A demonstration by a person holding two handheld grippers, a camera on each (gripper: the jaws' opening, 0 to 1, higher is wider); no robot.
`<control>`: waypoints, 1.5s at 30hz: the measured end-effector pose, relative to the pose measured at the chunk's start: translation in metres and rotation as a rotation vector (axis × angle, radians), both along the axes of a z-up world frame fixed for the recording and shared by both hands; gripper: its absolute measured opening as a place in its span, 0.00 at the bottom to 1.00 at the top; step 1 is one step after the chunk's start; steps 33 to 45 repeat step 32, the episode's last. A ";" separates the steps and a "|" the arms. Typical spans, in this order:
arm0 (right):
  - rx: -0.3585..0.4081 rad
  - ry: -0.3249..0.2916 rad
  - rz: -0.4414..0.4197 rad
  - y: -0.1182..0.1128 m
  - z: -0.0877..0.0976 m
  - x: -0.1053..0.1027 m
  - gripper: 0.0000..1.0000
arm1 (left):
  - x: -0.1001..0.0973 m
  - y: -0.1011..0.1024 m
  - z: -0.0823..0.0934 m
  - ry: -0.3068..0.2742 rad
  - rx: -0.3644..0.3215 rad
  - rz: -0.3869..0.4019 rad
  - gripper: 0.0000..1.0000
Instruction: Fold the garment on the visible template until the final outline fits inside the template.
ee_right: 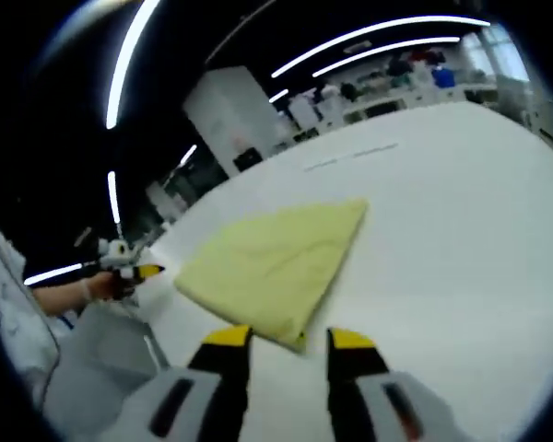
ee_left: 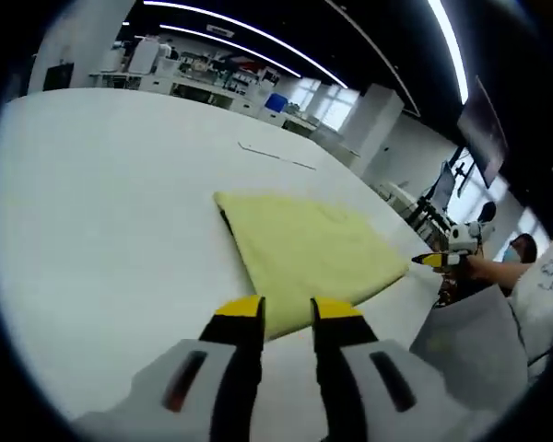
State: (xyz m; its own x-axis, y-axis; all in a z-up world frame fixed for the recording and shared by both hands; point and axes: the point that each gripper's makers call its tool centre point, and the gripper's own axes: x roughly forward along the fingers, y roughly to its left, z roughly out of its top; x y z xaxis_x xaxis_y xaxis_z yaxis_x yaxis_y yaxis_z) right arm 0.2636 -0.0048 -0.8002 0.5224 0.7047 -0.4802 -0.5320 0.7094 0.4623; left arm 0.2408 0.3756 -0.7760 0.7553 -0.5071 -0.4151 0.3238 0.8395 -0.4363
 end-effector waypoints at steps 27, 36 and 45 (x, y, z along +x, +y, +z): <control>-0.329 -0.306 -0.172 0.047 0.043 -0.008 0.99 | -0.006 0.007 0.023 -0.155 0.206 0.076 0.97; -0.331 -0.270 -0.169 0.045 0.035 -0.010 0.99 | -0.008 0.003 0.017 -0.136 0.233 0.042 0.96; -0.331 -0.270 -0.169 0.045 0.035 -0.010 0.99 | -0.008 0.003 0.017 -0.136 0.233 0.042 0.96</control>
